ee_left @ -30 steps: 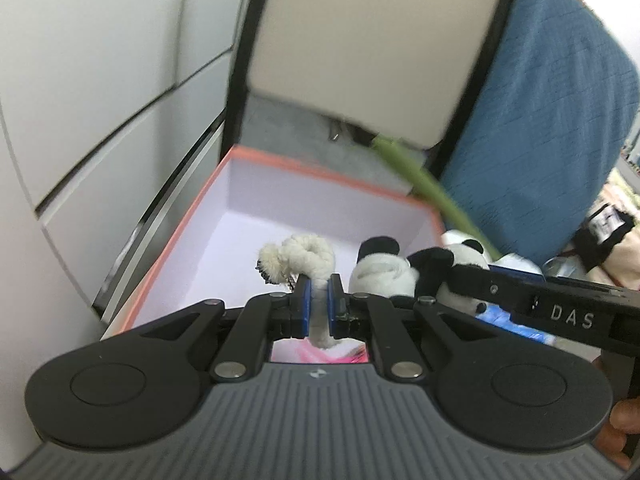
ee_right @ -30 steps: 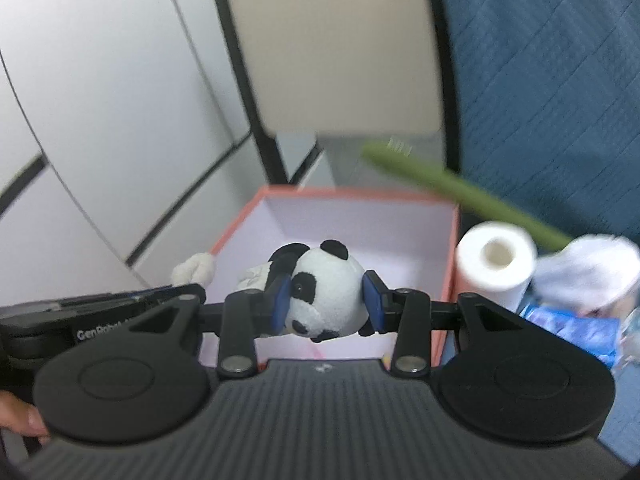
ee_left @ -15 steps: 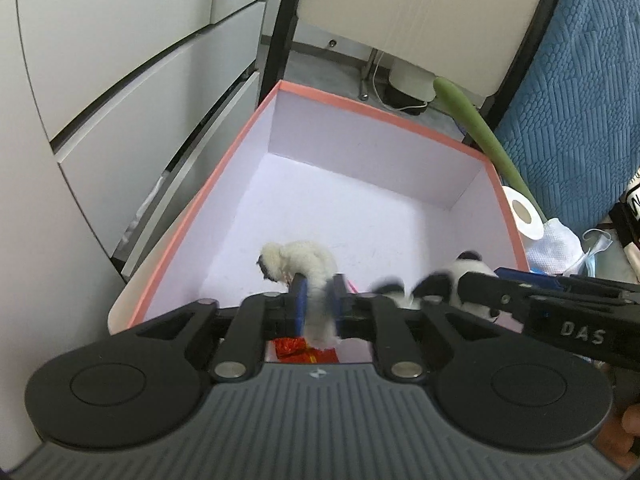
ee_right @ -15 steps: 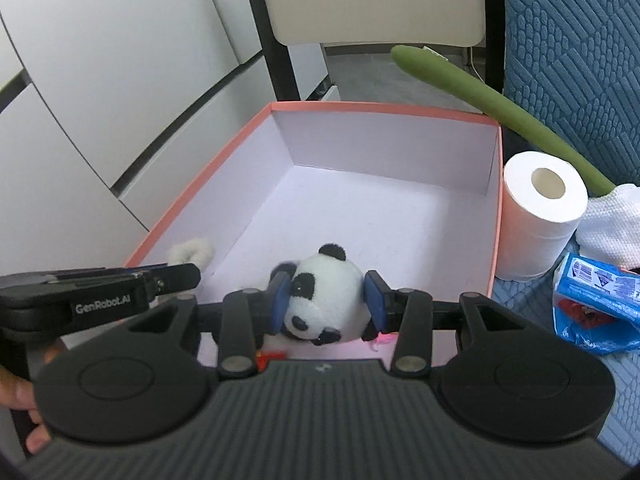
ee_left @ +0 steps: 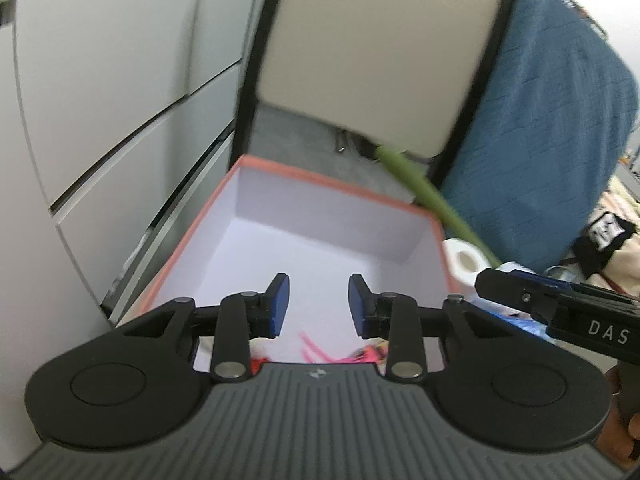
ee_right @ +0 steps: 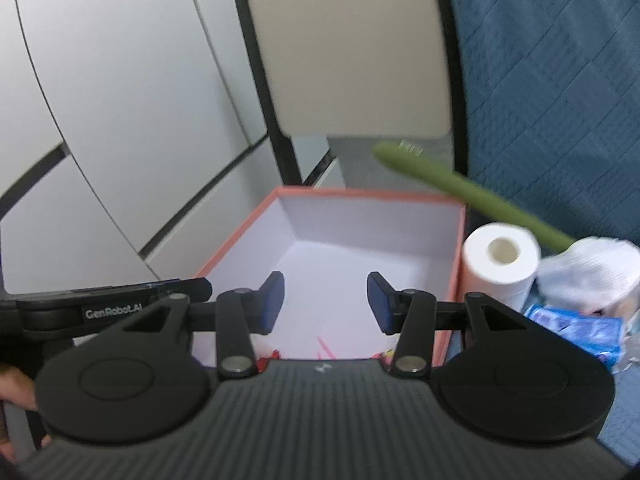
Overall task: Organize soft objects
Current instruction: 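Open both tools to drop the ring and panda in the box, then withdraw both tools from the box back over the chair seat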
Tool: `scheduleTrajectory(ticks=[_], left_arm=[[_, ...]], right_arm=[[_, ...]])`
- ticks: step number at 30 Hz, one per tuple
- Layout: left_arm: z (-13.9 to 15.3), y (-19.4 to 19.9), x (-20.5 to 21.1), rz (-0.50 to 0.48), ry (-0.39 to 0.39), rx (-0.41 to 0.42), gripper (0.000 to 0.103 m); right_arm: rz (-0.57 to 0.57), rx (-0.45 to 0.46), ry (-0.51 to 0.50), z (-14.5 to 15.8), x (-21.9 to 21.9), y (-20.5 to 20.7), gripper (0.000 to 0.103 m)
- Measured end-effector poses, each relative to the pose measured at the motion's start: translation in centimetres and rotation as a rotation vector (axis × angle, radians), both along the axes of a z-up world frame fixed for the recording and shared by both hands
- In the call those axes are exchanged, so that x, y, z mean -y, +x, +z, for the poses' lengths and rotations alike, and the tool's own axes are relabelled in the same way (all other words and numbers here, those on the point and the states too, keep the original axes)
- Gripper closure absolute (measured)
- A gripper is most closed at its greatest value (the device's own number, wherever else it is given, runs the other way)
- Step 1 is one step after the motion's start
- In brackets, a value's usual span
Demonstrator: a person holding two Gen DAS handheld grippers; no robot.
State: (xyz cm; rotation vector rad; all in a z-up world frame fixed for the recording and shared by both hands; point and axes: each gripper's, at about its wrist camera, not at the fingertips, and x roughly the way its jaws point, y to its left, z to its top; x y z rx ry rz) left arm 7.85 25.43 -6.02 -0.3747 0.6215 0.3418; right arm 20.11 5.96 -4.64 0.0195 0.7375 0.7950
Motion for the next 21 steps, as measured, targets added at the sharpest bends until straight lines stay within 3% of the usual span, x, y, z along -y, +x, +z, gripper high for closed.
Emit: scheduleTrajectory(ticks=[11,21], left_arm=[[2.6,0.8,6.6,-0.1,0.045,0.081,0.066],[2.1,1.7,12.1,-0.179,0.035,0.083,0.066]], right_arm=[[-0.106,0.101,0.054,3.3,6.9,-1.3,0.054],[-0.199,0.118,0.061,3.4,12.1,-1.9,0.054]])
